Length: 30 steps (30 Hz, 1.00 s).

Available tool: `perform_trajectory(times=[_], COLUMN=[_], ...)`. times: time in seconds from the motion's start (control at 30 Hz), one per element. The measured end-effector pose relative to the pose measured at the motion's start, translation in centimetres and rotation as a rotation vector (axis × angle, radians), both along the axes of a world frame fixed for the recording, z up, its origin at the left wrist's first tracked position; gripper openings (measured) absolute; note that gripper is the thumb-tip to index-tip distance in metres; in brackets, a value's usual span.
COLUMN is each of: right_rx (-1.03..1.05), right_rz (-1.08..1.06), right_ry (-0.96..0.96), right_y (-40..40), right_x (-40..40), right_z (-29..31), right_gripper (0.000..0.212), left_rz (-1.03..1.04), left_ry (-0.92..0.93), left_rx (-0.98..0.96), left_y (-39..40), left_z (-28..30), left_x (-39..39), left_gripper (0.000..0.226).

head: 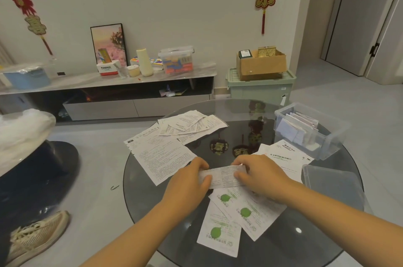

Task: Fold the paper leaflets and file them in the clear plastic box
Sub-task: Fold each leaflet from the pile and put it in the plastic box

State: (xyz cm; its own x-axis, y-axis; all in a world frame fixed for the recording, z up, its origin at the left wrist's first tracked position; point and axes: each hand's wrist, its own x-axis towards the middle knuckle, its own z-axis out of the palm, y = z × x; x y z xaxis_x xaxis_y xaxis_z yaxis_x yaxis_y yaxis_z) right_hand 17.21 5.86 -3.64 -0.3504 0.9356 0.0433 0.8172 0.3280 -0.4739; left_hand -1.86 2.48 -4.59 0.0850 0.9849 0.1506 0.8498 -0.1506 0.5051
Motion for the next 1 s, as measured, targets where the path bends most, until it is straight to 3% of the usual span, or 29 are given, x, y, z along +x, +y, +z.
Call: perform_trajectory(times=[0.1, 0.17, 0.33, 0.73, 0.87, 1.0], right_rx=[0.001, 0.061, 0.137, -0.037, -0.155, -0.345], right_rz=[-0.04, -0.038, 0.065, -0.098, -0.145, -0.223], right_ry=[-0.021, -0.066, -0.27, -0.094, 0.117, 0.55], right_y=[0.3, 0.5, 0.6, 0.7, 0.7, 0.4], right_x=[-0.3, -0.6, -1.0, -2.8, -2.7, -2.6], right_z=[-0.9, -1.1, -1.6, -1.0, -0.6, 0.2], right_gripper=[0.047, 0.055, 0.047, 0.014, 0.008, 0.008], left_rz=[-0.001, -0.001, -0.063, -0.001, 0.051, 0.113], left_ry=[0.027, 0.115, 0.289, 0.168, 0.071, -0.071], left_rx=[-0.036, -0.002, 0.124, -0.034, -0.028, 0.054], left_y=[0.8, 1.3, 1.4, 1.2, 1.2, 1.6], left_z=[-0.8, -1.0, -0.8, -0.9, -0.7, 0.4], left_x=[0.0, 0.1, 0.6, 0.6, 0.7, 0.7], left_gripper=[0.047, 0.047, 0.02, 0.037, 0.04, 0.042])
